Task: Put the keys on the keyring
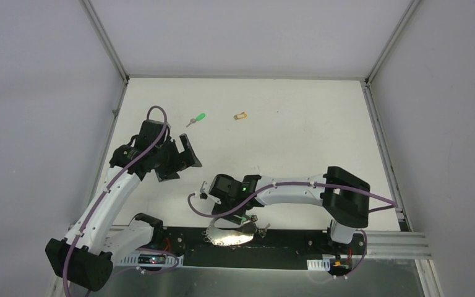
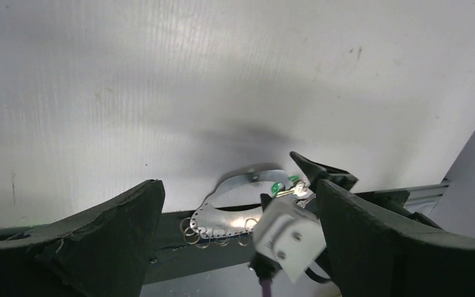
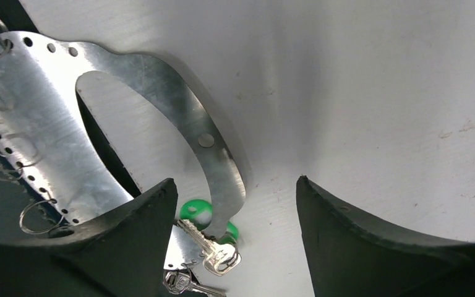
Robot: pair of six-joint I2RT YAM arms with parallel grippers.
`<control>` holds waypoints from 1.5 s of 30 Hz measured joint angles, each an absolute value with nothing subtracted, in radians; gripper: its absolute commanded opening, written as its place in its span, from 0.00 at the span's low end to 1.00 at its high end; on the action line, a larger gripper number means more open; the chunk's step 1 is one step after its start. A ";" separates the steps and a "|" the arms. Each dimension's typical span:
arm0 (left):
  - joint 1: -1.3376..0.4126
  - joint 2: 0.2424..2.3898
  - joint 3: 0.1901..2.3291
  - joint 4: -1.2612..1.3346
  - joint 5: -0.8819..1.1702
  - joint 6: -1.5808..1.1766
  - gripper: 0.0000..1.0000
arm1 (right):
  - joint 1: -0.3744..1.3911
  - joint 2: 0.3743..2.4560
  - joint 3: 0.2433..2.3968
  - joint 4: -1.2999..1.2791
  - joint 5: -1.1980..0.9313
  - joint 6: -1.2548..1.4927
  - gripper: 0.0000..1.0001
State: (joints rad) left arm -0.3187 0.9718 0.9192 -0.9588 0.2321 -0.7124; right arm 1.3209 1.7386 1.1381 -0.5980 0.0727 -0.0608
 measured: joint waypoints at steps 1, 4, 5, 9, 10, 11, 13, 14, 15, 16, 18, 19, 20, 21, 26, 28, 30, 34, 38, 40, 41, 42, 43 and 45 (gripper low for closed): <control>-0.317 0.963 0.939 -0.966 0.228 -0.708 0.97 | 1.324 1.753 1.145 -0.604 0.081 -0.068 0.67; -0.313 0.943 1.014 -0.986 0.210 -0.690 0.96 | 1.332 1.791 1.164 -0.626 0.116 -0.084 0.61; -0.313 0.939 1.036 -0.990 0.207 -0.686 0.96 | 1.334 1.805 1.171 -0.634 0.128 -0.087 0.60; -0.313 0.922 1.098 -1.006 0.199 -0.665 0.95 | 1.336 1.827 1.203 -0.657 0.178 -0.096 0.50; -0.313 0.918 1.106 -1.008 0.199 -0.662 0.94 | 1.335 1.832 1.206 -0.659 0.185 -0.096 0.46; -0.313 0.913 1.117 -1.011 0.199 -0.660 0.94 | 1.333 1.839 1.214 -0.665 0.190 -0.095 0.42; -0.313 0.904 1.135 -1.018 0.199 -0.656 0.93 | 1.319 1.854 1.230 -0.678 0.190 -0.088 0.36; -0.313 0.900 1.142 -1.021 0.200 -0.655 0.93 | 1.304 1.861 1.240 -0.686 0.186 -0.082 0.33; -0.312 0.895 1.148 -1.024 0.203 -0.654 0.93 | 1.285 1.869 1.248 -0.692 0.179 -0.075 0.31; -0.313 0.890 1.153 -1.025 0.206 -0.654 0.93 | 1.260 1.876 1.258 -0.700 0.170 -0.068 0.30; -0.313 0.884 1.162 -1.025 0.213 -0.654 0.92 | 1.205 1.885 1.269 -0.709 0.150 -0.053 0.28; -0.313 0.881 1.166 -1.025 0.216 -0.654 0.92 | 1.170 1.887 1.272 -0.713 0.136 -0.046 0.28; -0.313 0.879 1.171 -1.025 0.219 -0.654 0.92 | 1.135 1.887 1.272 -0.716 0.123 -0.041 0.28; -0.313 0.877 1.173 -1.025 0.220 -0.654 0.92 | 1.099 1.887 1.272 -0.720 0.110 -0.030 0.29; -0.313 0.870 1.175 -1.025 0.246 -0.654 0.92 | 0.954 1.886 1.271 -0.727 0.070 0.008 0.43; -0.313 0.870 1.171 -1.023 0.261 -0.654 0.91 | 0.926 1.883 1.269 -0.727 0.058 0.015 0.50; -0.313 0.867 1.151 -1.013 0.276 -0.655 0.90 | 0.905 1.874 1.260 -0.723 0.045 0.023 0.56; -0.313 0.860 1.059 -0.979 0.326 -0.670 0.89 | 0.881 1.841 1.224 -0.708 0.028 0.054 0.62; -0.313 0.850 0.932 -0.933 0.379 -0.706 0.88 | 0.866 1.743 1.162 -0.692 -0.022 0.137 0.62; -0.313 0.847 0.867 -0.906 0.412 -0.739 0.87 | 0.854 1.673 1.129 -0.683 -0.058 0.194 0.60; -0.313 0.846 0.836 -0.886 0.430 -0.757 0.87 | 0.845 1.630 1.108 -0.672 -0.078 0.229 0.59; -0.313 0.846 0.812 -0.868 0.443 -0.774 0.87 | 0.835 1.587 1.086 -0.665 -0.101 0.267 0.59; -0.315 0.846 0.783 -0.842 0.458 -0.795 0.87 | 0.826 1.546 1.063 -0.656 -0.121 0.303 0.57; -0.329 0.846 0.737 -0.799 0.478 -0.831 0.87 | 0.804 1.469 1.009 -0.641 -0.160 0.379 0.54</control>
State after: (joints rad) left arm -0.3290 0.8459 0.7372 -0.7994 0.4782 -0.8314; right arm 0.8043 1.4693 1.0092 -0.6407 -0.1596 0.3794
